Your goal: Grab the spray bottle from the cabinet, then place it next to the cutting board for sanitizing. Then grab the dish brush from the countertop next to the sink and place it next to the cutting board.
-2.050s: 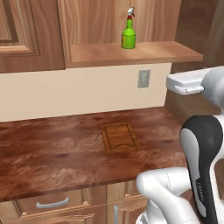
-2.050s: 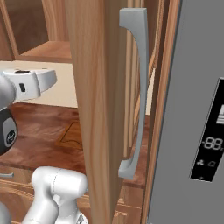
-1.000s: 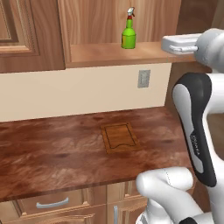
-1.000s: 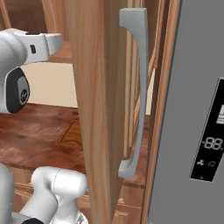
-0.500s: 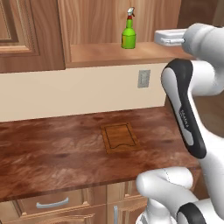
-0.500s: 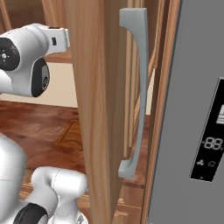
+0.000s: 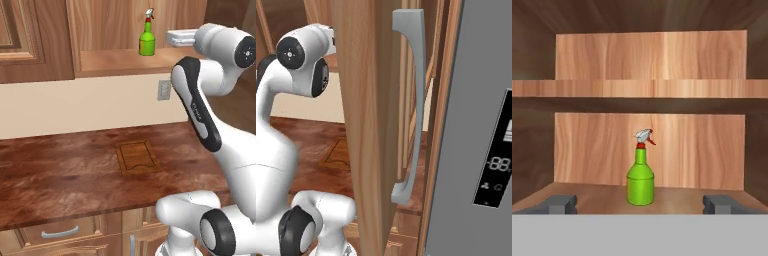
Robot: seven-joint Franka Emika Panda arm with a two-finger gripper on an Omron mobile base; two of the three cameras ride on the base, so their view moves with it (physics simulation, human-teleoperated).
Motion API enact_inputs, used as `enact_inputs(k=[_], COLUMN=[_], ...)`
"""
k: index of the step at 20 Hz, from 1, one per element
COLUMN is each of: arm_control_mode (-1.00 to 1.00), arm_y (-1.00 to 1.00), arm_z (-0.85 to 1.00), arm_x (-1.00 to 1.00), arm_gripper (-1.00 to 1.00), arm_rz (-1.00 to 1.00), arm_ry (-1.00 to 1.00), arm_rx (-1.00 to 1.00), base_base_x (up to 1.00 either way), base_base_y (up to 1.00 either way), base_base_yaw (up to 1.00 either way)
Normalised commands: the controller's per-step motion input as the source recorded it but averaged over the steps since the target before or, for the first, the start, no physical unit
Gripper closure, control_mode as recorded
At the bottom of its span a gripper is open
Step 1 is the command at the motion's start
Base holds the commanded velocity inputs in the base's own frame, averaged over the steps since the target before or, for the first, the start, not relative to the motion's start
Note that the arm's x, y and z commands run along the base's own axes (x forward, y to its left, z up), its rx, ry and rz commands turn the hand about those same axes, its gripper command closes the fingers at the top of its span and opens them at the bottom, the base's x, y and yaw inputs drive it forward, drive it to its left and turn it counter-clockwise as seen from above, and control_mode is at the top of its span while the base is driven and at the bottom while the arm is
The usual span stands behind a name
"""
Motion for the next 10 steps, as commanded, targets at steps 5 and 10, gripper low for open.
enact_inputs(k=[5,10], arm_control_mode=[-1.00,-1.00], arm_y=[0.00,0.00], arm_z=[0.00,0.00], arm_x=[0.63,0.54], arm_gripper=[-1.00,-1.00], arm_rz=[0.00,0.00], arm_ry=[0.05,0.05], arm_rx=[0.00,0.00], base_base_x=[0.00,0.00], base_base_y=[0.00,0.00], base_base_yaw=[0.00,0.00])
